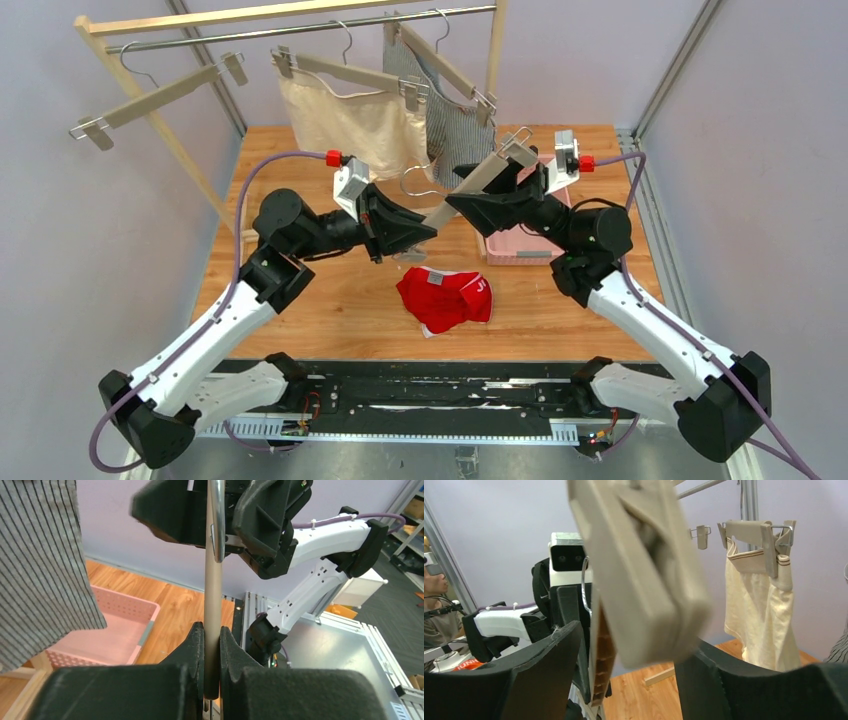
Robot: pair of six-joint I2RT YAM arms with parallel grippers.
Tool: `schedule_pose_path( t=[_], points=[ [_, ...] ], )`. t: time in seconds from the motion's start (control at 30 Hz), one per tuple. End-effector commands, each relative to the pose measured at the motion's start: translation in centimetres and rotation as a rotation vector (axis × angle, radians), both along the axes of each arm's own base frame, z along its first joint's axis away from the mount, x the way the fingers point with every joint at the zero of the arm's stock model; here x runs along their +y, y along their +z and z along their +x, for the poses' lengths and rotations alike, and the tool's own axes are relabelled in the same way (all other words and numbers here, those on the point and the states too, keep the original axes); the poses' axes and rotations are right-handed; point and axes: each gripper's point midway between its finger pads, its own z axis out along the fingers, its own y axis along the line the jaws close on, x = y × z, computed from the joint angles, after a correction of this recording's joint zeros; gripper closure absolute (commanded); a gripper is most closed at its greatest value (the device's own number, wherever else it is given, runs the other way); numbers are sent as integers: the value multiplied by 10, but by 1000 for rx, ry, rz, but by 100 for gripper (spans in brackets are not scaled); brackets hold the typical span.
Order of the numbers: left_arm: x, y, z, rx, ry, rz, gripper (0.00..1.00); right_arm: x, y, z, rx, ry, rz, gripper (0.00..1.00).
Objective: Remove the underwear clipped to the hanger
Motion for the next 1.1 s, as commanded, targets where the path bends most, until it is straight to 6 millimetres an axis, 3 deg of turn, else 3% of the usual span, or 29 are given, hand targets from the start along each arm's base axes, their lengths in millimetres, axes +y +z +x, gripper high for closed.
schedule_pose_path(
  t=[0.0, 0.23, 0.4, 0.5, 0.7, 0.87, 1.0, 1.07],
  points=[
    [14, 15, -5, -59, 61, 41, 100, -1, 11, 3, -35, -34, 17, 32],
    [37, 7, 5, -59, 212, 163, 100, 14, -17, 11, 16, -4, -102, 30],
    [58, 15, 3, -78, 303, 193, 100, 38, -72, 10, 73, 13, -377, 30],
    [78, 10, 7, -41, 408, 264, 100, 43, -117, 9, 55, -98, -590, 29],
    [126, -8, 11, 66, 618, 414, 100, 11, -182, 17, 115, -337, -841, 28],
    [162, -17, 1, 139, 747, 480, 100, -18, -231, 12, 189, -407, -952, 28],
    [188, -21, -10, 188, 832, 498, 100, -24, -270, 2, 228, -382, -1054, 27],
    [199, -22, -13, 201, 876, 516, 100, -20, -281, 0, 222, -374, -1070, 24]
  ],
)
